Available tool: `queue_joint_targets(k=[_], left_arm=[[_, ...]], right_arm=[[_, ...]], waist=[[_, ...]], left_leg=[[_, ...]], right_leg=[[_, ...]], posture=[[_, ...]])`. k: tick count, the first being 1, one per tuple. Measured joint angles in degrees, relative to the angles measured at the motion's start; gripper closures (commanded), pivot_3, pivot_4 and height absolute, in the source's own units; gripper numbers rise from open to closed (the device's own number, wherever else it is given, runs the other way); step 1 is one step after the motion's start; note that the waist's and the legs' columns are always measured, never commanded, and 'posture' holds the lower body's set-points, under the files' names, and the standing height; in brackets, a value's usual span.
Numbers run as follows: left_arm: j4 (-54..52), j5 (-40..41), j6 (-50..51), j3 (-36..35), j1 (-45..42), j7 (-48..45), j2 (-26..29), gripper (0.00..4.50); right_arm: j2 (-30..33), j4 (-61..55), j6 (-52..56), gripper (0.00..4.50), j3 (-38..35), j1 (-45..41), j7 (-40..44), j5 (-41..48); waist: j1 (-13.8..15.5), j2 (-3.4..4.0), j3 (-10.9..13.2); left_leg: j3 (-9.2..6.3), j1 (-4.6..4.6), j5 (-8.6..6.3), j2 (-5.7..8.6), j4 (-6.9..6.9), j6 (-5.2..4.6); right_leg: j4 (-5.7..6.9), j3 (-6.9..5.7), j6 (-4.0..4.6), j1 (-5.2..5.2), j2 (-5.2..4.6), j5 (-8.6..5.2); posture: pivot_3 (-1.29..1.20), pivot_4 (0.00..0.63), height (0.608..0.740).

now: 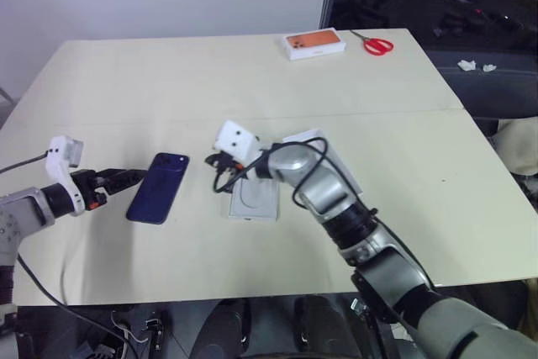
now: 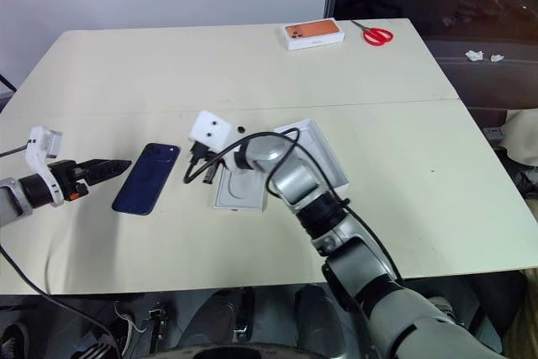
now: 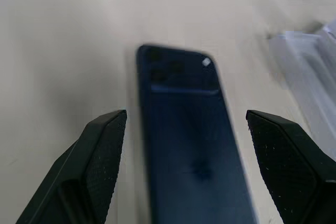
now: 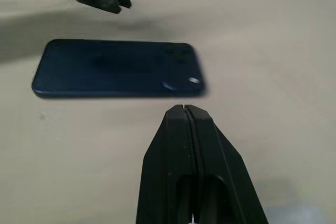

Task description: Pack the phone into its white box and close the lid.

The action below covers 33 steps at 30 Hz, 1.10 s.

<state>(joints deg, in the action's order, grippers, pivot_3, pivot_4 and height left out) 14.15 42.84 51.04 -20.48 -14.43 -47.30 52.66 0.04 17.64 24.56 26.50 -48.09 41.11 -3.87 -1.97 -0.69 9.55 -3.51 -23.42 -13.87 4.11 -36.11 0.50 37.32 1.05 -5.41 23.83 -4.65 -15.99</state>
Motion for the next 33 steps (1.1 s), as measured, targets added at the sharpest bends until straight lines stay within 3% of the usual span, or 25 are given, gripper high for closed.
queue_joint_targets(k=[10, 16, 26, 33], left_arm=[[20.0, -7.9, 1.1, 9.4, -10.2, -15.5, 2.7, 0.65], [25.9, -11.5, 1.4, 13.0, -15.1, -22.2, 1.1, 0.65], [30.9, -17.4, -0.2, 15.2, -19.3, -27.3, -2.5, 0.65], [28.3, -18.6, 1.2, 15.2, -19.4, -27.1, -5.6, 0.65]], right_arm=[[-6.9, 16.6, -5.8, 4.47, 5.6, -4.8, -4.7, -7.3], [-7.2, 18.2, -6.0, 4.47, 7.4, -4.8, -2.3, -9.1], [-7.8, 20.4, -3.1, 4.47, 7.6, -6.8, -0.1, -11.1], [-8.0, 21.9, -2.6, 4.47, 7.0, -7.1, -0.1, -11.2]], waist=[[-0.6, -0.12, -0.1], [-0.4, -0.06, -0.1], [0.1, 0.45, -0.5], [1.1, 0.63, -0.7]], left_leg=[[0.07, -0.01, 0.08, 0.05, 0.02, 0.14], [0.05, 0.01, 0.07, 0.09, -0.03, 0.1], [0.03, 0.25, -0.04, 0.21, -0.06, -0.1], [0.03, 0.86, -0.22, 0.28, 0.0, -0.4]], right_leg=[[0.15, 0.02, 0.0, 0.14, 0.02, 0.0], [0.25, 0.01, 0.0, 0.12, 0.03, 0.0], [0.27, 0.01, 0.0, -0.19, -0.01, 0.0], [0.21, 0.02, 0.0, -0.79, -0.06, -0.01]], posture=[[0.0, 0.15, 0.74], [0.0, 0.15, 0.74], [0.0, 0.15, 0.74], [0.0, 0.15, 0.74]])
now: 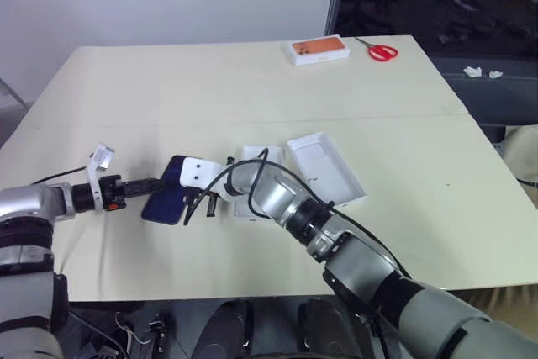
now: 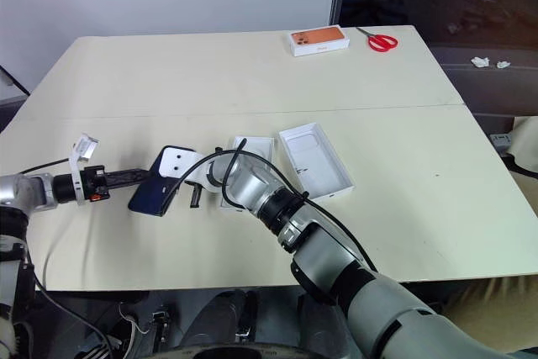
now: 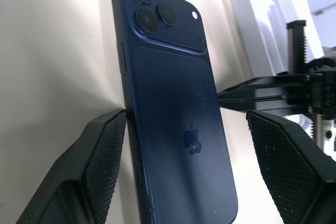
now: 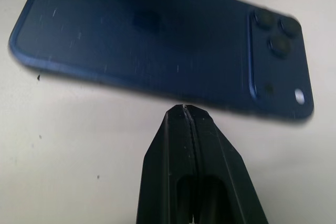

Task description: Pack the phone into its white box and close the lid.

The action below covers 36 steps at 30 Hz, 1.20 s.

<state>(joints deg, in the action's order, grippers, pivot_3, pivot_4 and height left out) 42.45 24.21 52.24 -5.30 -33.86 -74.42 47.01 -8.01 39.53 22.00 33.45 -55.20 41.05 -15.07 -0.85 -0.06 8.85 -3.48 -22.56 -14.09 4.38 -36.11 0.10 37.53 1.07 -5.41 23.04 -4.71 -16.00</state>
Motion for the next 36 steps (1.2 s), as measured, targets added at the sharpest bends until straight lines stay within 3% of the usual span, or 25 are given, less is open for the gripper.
queue_joint_targets(k=[10, 17, 20, 24, 31, 35, 36], left_arm=[[-7.5, 3.0, 8.1, -0.1, 2.4, -0.7, -3.0, 0.65], [-7.1, 4.1, 8.7, -1.7, 2.8, -0.4, -4.1, 0.65], [-6.4, 4.1, 8.8, -2.3, 3.0, 0.0, -4.2, 1.45], [-5.9, 4.3, 10.3, -2.3, 4.7, 0.4, -4.2, 3.39], [-6.7, 5.2, 11.4, -2.4, 6.3, 0.1, -4.1, 3.39], [-7.8, 7.5, 13.2, -2.9, 6.3, -1.1, -4.3, 4.47], [-7.6, 7.6, 13.4, -2.8, 6.3, -1.0, -4.4, 4.47]], right_arm=[[0.1, 0.6, 0.0, 4.47, -0.6, -0.1, 0.3, -0.1], [0.1, 0.8, -0.5, 4.47, -0.7, -0.2, 0.3, -0.3], [0.2, 1.1, -1.2, 4.5, -0.7, -0.2, 0.3, -0.4], [0.4, 0.9, -1.3, 4.5, -0.7, -0.2, 0.5, -0.4], [0.9, 0.5, -1.2, 4.5, -0.7, -0.2, 0.8, -0.5], [1.3, 0.5, -1.3, 4.5, -0.7, -0.2, 0.8, -0.6], [1.3, 0.5, -1.3, 4.5, -0.7, -0.2, 0.8, -0.6]], waist=[[0.0, 0.15, -0.1], [0.0, 0.15, -0.1], [-0.2, 0.15, -0.1], [-0.7, 0.13, -0.1], [-1.4, 0.1, -0.1], [-1.4, 0.11, -0.1], [-1.5, 0.1, -0.1]], left_leg=[[0.01, 0.02, -0.02, 0.01, 0.0, -0.02], [0.0, 0.02, -0.01, 0.01, 0.0, -0.02], [0.0, 0.02, -0.01, -0.01, 0.01, -0.01], [0.01, 0.0, -0.01, -0.02, 0.09, -0.01], [0.01, -0.01, -0.01, -0.06, 0.09, 0.0], [0.0, 0.01, -0.02, -0.05, 0.08, 0.0], [0.0, 0.01, -0.01, -0.06, 0.08, 0.01]], right_leg=[[0.0, 0.02, 0.0, -0.03, -0.01, 0.0], [-0.04, 0.02, 0.0, -0.03, -0.01, 0.0], [-0.05, 0.02, 0.0, -0.02, 0.01, 0.0], [-0.05, 0.04, 0.0, 0.05, 0.01, 0.0], [-0.07, 0.07, 0.01, 0.06, -0.04, -0.01], [-0.07, 0.08, 0.01, 0.02, -0.05, -0.01], [-0.09, 0.08, 0.01, 0.02, -0.04, -0.01]], posture=[[0.0, 0.15, 0.74], [0.0, 0.15, 0.74], [0.0, 0.15, 0.74], [0.0, 0.15, 0.74], [0.0, 0.15, 0.74], [0.0, 0.15, 0.74], [0.0, 0.15, 0.74]])
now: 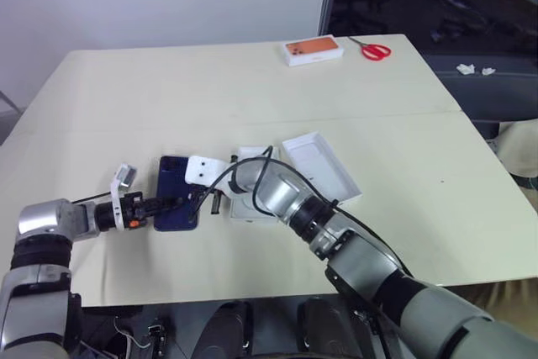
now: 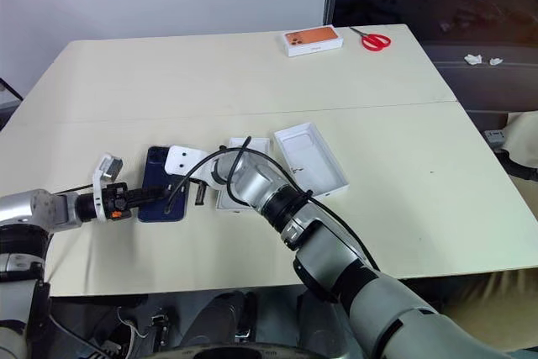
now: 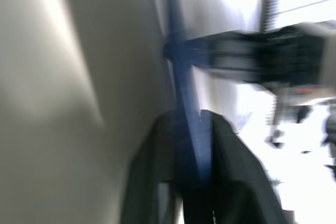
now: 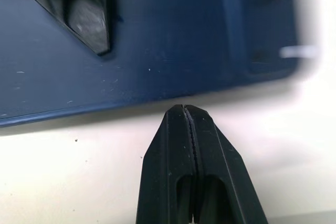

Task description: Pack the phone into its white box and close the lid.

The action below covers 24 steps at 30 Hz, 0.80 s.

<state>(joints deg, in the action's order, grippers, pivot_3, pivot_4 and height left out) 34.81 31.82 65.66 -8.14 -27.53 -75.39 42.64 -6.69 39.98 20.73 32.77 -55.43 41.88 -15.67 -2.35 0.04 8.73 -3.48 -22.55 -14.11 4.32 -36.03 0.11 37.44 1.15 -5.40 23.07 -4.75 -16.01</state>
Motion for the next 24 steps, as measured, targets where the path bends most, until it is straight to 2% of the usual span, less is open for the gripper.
queue_joint_targets(k=[7, 11, 14, 18, 24], left_arm=[[0.1, 1.2, 1.0, -1.0, 0.3, 0.8, 0.0, 4.47], [0.8, 3.6, 4.4, -4.3, 0.5, 2.5, -0.1, 4.47], [0.4, 5.5, 6.8, -7.2, 1.4, 4.0, -0.3, 4.5], [-3.3, 7.8, 9.4, -11.1, 2.6, 8.2, -1.6, 4.5], [-13.7, 14.0, 16.3, -17.5, 2.6, 15.1, -3.5, 4.5]], right_arm=[[0.7, -0.9, 0.1, 4.5, -0.9, 0.3, 0.3, 0.8], [0.8, -6.5, 4.9, 4.5, -9.7, 1.5, 3.4, 8.8], [2.3, -14.5, 12.8, 3.64, -16.5, 1.7, 7.6, 16.9], [8.2, -24.6, 19.7, 1.6, -16.8, 3.7, 12.0, 20.8], [21.6, -36.2, 22.8, 1.6, -10.5, 10.2, 20.4, 22.8]], waist=[[-0.1, 0.0, 0.0], [-0.2, -0.05, 0.0], [-0.3, -0.07, 0.0], [-0.2, -0.15, 0.1], [-0.1, -0.48, 0.3]], left_leg=[[0.0, -0.01, 0.0, -0.01, 0.01, 0.01], [0.01, -0.18, 0.01, -0.09, -0.01, 0.02], [0.01, -0.49, 0.02, -0.14, -0.05, 0.02], [0.01, -0.89, 0.03, -0.14, -0.12, 0.05], [0.02, -0.95, 0.04, -0.14, -0.17, 0.06]], right_leg=[[0.0, 0.02, 0.0, 0.02, 0.0, 0.0], [-0.02, 0.04, 0.0, 0.19, 0.04, 0.0], [-0.03, 0.03, 0.0, 0.43, 0.06, 0.0], [-0.03, 0.03, 0.0, 0.67, 0.04, 0.01], [-0.03, 0.0, -0.01, 0.62, 0.0, 0.01]], posture=[[0.0, 0.15, 0.74], [0.0, 0.15, 0.74], [0.0, 0.15, 0.74], [0.0, 0.15, 0.74], [0.0, 0.15, 0.74]])
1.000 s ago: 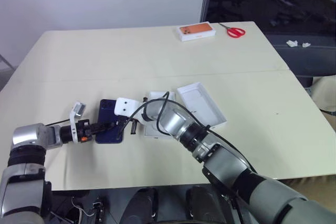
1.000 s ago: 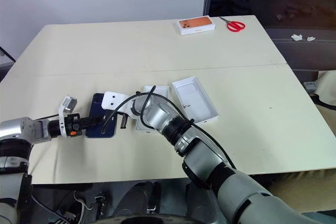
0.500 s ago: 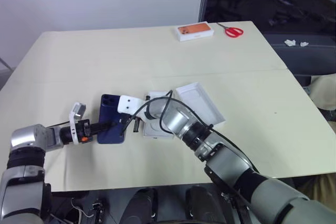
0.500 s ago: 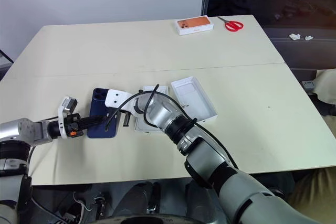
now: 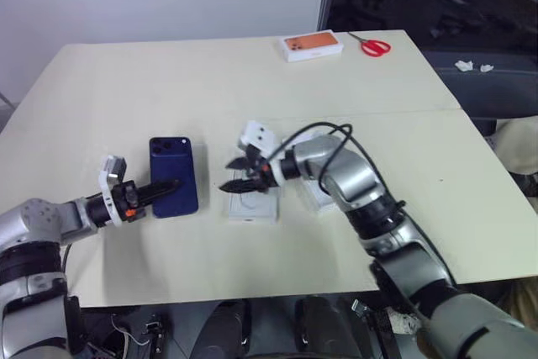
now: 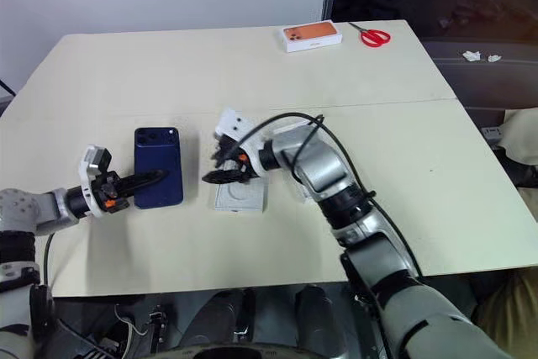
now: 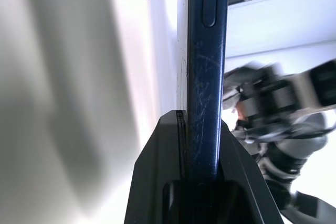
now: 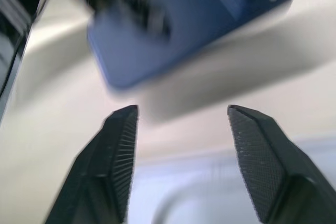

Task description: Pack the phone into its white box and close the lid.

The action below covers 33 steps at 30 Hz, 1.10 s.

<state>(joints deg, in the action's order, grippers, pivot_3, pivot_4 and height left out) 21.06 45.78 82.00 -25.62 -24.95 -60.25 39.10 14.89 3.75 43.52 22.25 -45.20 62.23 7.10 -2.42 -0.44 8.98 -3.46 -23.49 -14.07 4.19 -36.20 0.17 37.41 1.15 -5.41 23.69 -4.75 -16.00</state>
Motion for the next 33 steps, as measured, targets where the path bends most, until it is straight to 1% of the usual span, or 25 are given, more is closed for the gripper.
queue_joint_targets(k=[2, 5, 8, 11, 16, 20, 22, 23, 25, 33], left_arm=[[-2.4, 1.2, 1.0, -0.7, 0.0, 1.9, -0.6, 4.5], [-3.3, 2.3, 1.6, -0.8, 0.0, 3.8, -1.1, 4.5], [-3.5, 2.6, 1.6, -0.8, 0.2, 4.8, -1.1, 4.5], [-3.9, 3.1, 1.6, -0.8, 0.5, 5.4, -1.1, 4.5], [-4.3, 3.6, 1.4, -0.8, 1.6, 6.0, -1.1, 4.5], [-4.4, 3.7, 1.3, -0.8, 1.8, 6.6, -1.1, 4.5], [-4.4, 3.7, 1.3, -0.8, 1.8, 6.8, -1.1, 4.5], [-4.4, 3.7, 1.2, -0.8, 1.8, 6.9, -1.1, 4.5], [-4.4, 3.8, 1.1, -0.8, 1.8, 6.9, -1.1, 4.5], [-4.5, 4.9, 1.1, -0.8, 1.8, 7.1, -1.1, 4.5]], right_arm=[[3.8, -3.4, -0.4, 1.6, 2.2, 2.3, 2.1, 0.1], [6.6, -6.0, -0.7, 1.6, 5.2, 4.7, 4.0, 0.1], [6.9, -7.0, -1.5, 1.6, 7.2, 4.9, 4.1, -0.1], [7.6, -6.7, -4.8, 1.6, 9.9, 5.8, 2.5, -2.6], [7.1, -4.8, -7.4, 1.6, 10.6, 6.0, -0.4, -4.9], [7.4, -4.2, -9.2, 1.6, 11.1, 6.0, -0.4, -5.9], [7.5, -4.1, -9.6, 2.11, 11.1, 6.0, -0.2, -6.0], [7.5, -4.1, -9.8, 2.46, 11.1, 6.0, -0.2, -6.2], [7.6, -4.3, -10.4, 3.41, 11.1, 6.0, 0.1, -6.4], [7.6, -3.7, -11.6, 3.41, 11.0, 5.7, 0.3, -6.9]], waist=[[0.0, -0.01, 0.0], [-0.3, -0.07, 0.0], [-0.1, -0.12, 0.1], [0.1, -0.23, 0.1], [0.2, -0.31, 0.1], [0.2, -0.31, 0.1], [0.2, -0.31, 0.1], [0.2, -0.31, 0.1], [0.2, -0.31, 0.1], [0.0, -0.36, 0.1]], left_leg=[[0.0, 0.0, 0.01, -0.02, 0.02, 0.01], [0.06, 0.0, 0.06, -0.08, 0.06, 0.09], [0.04, 0.0, 0.11, -0.13, 0.09, 0.19], [0.03, 0.0, 0.11, -0.1, 0.05, 0.19], [0.01, 0.0, 0.15, -0.08, 0.05, 0.26], [0.01, 0.0, 0.16, -0.08, 0.05, 0.27], [0.01, 0.0, 0.16, -0.08, 0.05, 0.27], [0.01, 0.0, 0.16, -0.08, 0.05, 0.27], [0.01, 0.0, 0.16, -0.08, 0.05, 0.27], [-0.01, 0.03, 0.15, -0.1, 0.05, 0.26]], right_leg=[[-0.01, -0.01, 0.0, 0.0, 0.01, 0.0], [0.03, 0.02, 0.0, 0.07, 0.05, 0.0], [0.06, -0.01, 0.0, 0.1, 0.07, 0.0], [0.04, -0.02, 0.0, 0.06, 0.04, 0.0], [0.02, -0.04, 0.0, 0.04, 0.02, 0.0], [0.02, -0.04, 0.0, 0.04, 0.02, 0.0], [0.02, -0.05, 0.0, 0.04, 0.02, 0.0], [0.02, -0.04, 0.0, 0.04, 0.02, 0.0], [0.02, -0.05, 0.0, 0.03, 0.02, 0.0], [0.02, -0.06, 0.0, 0.0, 0.04, 0.0]], posture=[[0.0, 0.15, 0.74], [0.0, 0.15, 0.74], [0.0, 0.15, 0.74], [0.0, 0.15, 0.74], [0.0, 0.15, 0.74], [0.0, 0.15, 0.74], [0.0, 0.15, 0.74], [0.0, 0.15, 0.74], [0.0, 0.15, 0.74], [0.0, 0.15, 0.74]])
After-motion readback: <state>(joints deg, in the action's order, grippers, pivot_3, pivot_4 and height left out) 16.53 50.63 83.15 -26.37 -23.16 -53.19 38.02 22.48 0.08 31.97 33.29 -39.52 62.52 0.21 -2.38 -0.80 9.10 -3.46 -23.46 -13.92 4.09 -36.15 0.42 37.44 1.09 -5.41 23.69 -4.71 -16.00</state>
